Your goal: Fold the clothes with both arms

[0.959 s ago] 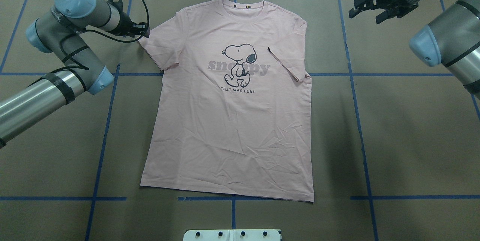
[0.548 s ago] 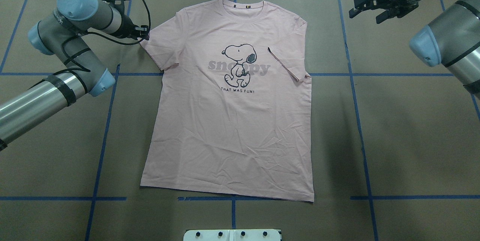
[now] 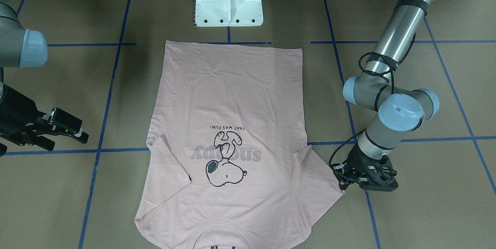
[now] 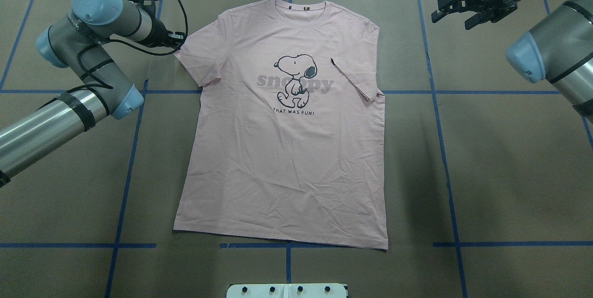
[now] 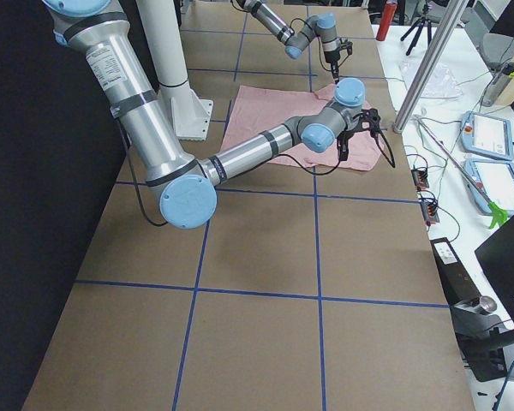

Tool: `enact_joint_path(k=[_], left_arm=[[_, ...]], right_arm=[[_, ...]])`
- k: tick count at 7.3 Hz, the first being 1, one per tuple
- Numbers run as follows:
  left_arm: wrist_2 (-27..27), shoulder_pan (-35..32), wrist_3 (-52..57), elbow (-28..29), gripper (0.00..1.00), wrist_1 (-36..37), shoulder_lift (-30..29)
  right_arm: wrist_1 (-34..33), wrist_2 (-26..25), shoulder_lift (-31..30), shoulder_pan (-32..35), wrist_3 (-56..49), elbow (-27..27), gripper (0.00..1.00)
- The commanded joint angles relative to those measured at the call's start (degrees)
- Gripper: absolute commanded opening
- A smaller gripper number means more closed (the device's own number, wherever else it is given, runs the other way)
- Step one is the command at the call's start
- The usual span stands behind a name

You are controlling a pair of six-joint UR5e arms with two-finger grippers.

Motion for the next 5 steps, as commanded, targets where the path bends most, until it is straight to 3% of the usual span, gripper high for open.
enact_joint_path(k=[1, 2, 5], left_arm=[[-0.1, -0.1, -1.6, -1.6, 0.0, 0.5, -0.2], [-0.1, -0.1, -2.4, -1.6, 0.0, 0.4, -0.4], [0.2, 2.7, -18.3, -2.7, 0.0, 2.0, -5.2]], right_arm=[[-0.1, -0.1, 0.0, -0.1, 0.0, -0.3, 1.0], [-0.1, -0.2, 0.0, -0.1, -0.3, -0.5, 1.0], [0.0, -0.3, 0.1, -0.1, -0.6, -0.6, 1.0]])
